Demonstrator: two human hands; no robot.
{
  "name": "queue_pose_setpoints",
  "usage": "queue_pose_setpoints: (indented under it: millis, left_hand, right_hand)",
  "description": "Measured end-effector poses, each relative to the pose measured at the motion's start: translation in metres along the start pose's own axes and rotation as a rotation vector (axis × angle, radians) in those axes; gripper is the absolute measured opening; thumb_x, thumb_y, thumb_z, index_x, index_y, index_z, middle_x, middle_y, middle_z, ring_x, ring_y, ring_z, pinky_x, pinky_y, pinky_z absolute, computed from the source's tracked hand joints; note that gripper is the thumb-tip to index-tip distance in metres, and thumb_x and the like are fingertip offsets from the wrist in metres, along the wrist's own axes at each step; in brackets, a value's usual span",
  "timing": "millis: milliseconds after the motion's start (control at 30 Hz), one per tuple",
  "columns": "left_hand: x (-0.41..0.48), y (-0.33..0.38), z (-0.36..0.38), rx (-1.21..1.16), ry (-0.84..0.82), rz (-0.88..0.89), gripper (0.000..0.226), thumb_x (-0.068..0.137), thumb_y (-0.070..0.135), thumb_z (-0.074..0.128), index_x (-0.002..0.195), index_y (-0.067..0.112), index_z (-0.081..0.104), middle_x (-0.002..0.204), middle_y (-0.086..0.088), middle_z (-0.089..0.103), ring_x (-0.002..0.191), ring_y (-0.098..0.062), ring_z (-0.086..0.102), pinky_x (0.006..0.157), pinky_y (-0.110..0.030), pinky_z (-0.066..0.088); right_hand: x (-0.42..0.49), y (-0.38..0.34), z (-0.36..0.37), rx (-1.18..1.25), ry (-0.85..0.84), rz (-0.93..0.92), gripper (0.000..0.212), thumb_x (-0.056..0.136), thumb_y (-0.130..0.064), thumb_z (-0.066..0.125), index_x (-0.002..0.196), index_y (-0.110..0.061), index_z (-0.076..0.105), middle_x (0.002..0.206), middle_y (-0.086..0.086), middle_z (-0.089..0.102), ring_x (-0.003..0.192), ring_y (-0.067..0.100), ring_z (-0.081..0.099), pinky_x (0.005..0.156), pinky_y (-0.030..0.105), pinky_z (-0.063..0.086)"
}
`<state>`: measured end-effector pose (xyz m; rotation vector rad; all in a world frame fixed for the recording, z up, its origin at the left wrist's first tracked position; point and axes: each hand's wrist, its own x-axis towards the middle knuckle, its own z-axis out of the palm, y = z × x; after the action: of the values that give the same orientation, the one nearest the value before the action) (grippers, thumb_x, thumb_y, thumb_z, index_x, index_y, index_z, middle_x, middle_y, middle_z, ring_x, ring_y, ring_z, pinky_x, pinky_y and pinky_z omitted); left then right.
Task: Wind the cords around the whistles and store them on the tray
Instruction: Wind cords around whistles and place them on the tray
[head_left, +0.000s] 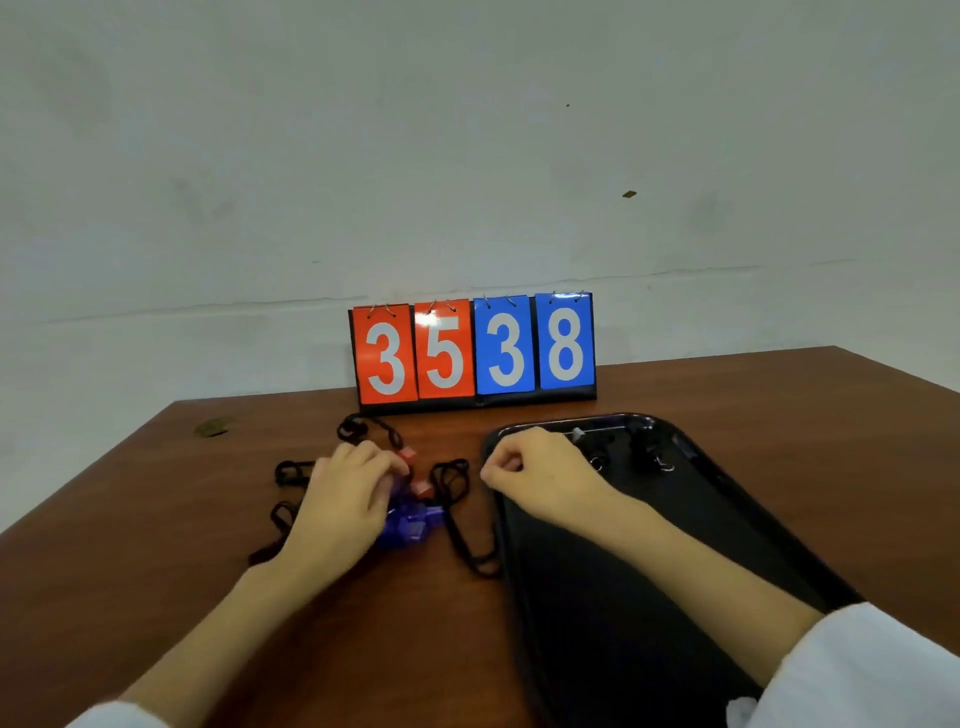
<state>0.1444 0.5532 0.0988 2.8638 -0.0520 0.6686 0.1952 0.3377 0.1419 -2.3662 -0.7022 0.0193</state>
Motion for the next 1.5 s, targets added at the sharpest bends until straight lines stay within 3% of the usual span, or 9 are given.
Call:
queue_pose_setpoints:
  millis: [167,500,800,967,1067,1133,1233,1333,1500]
  left_hand:
    - [-0.035,-0.013,-0.006,-0.032,0.017,0.184,0.024,0.087,0.028,0.035,0.09,0.028,0.059,0.096,0.012,0.054,0.09,-0.007,0.046,0.076,-0.027,0.036]
    - [-0.041,-0.016,0.005,-0.004,0.01,0.177,0.029,0.082,0.039,0.051,0.107,0.027,0.056,0.098,0.013,0.054,0.093,-0.01,0.051,0.079,-0.024,0.035]
    - [-0.04,0.007,-0.001,-0.182,0.29,0.046,0.033,0.091,0.038,0.033,0.099,0.02,0.06,0.103,0.007,0.053,0.09,-0.006,0.047,0.075,-0.02,0.035]
    - [-0.05,0.024,-0.006,-0.417,0.242,0.046,0.004,0.095,0.03,0.045,0.099,0.03,0.047,0.083,0.011,0.059,0.069,-0.006,0.056,0.058,-0.025,0.046]
    - [-0.053,0.03,-0.011,-0.561,0.077,-0.096,0.026,0.093,0.02,0.054,0.108,0.033,0.037,0.079,0.003,0.065,0.073,-0.014,0.065,0.055,-0.02,0.048]
    - [-0.054,0.031,-0.015,-0.569,0.052,-0.165,0.025,0.093,0.018,0.054,0.105,0.033,0.039,0.088,0.001,0.067,0.087,-0.018,0.063,0.055,-0.014,0.045]
    - [-0.045,0.028,-0.025,-0.76,0.034,-0.325,0.018,0.092,0.014,0.055,0.096,0.03,0.049,0.079,-0.002,0.069,0.052,-0.01,0.059,0.045,-0.022,0.04]
    - [-0.031,0.014,-0.035,-0.994,0.095,-0.532,0.021,0.089,0.01,0.058,0.101,0.025,0.049,0.067,-0.008,0.065,0.036,-0.007,0.042,0.038,-0.023,0.034]
    - [-0.022,-0.012,-0.051,-1.219,0.156,-0.547,0.03,0.087,-0.004,0.056,0.108,0.014,0.045,0.041,0.002,0.044,0.033,-0.01,0.03,0.035,-0.024,0.027]
  right_hand:
    - [-0.002,-0.042,0.044,-0.082,-0.134,-0.096,0.016,0.082,-0.03,0.065,0.095,-0.021,0.067,0.097,-0.004,0.067,0.088,0.012,0.062,0.082,0.034,0.053]
    - [0.002,-0.045,0.069,-0.281,-0.028,-0.102,0.026,0.08,-0.03,0.068,0.104,-0.024,0.06,0.101,-0.006,0.05,0.096,0.014,0.054,0.074,0.023,0.042]
    - [-0.003,-0.057,0.044,0.9,-0.066,0.257,0.037,0.081,-0.024,0.07,0.114,-0.012,0.058,0.105,0.008,0.067,0.084,0.012,0.063,0.064,0.019,0.051]
    - [-0.013,-0.063,0.058,0.936,0.017,0.177,0.038,0.083,-0.029,0.068,0.116,-0.012,0.061,0.106,0.005,0.069,0.098,0.016,0.065,0.082,0.028,0.053]
    - [-0.015,-0.07,0.045,1.004,0.132,0.131,0.027,0.089,-0.029,0.058,0.113,-0.016,0.059,0.1,0.003,0.07,0.093,0.015,0.068,0.09,0.037,0.053]
    - [-0.014,-0.075,0.029,1.22,0.134,0.11,0.023,0.094,-0.029,0.049,0.11,-0.013,0.055,0.087,0.006,0.07,0.08,0.019,0.07,0.085,0.04,0.055]
    - [-0.014,-0.073,0.007,1.434,0.123,0.096,0.028,0.097,-0.035,0.04,0.111,-0.012,0.047,0.063,0.001,0.048,0.046,0.012,0.052,0.055,0.029,0.055]
    - [-0.014,-0.059,-0.006,1.251,0.144,0.1,0.033,0.095,-0.04,0.04,0.11,-0.012,0.047,0.056,-0.003,0.038,0.038,0.005,0.029,0.035,0.016,0.028]
    - [-0.015,-0.021,-0.001,0.274,0.295,-0.002,0.037,0.092,-0.045,0.043,0.118,-0.019,0.048,0.09,-0.007,0.06,0.077,0.001,0.058,0.056,0.011,0.039]
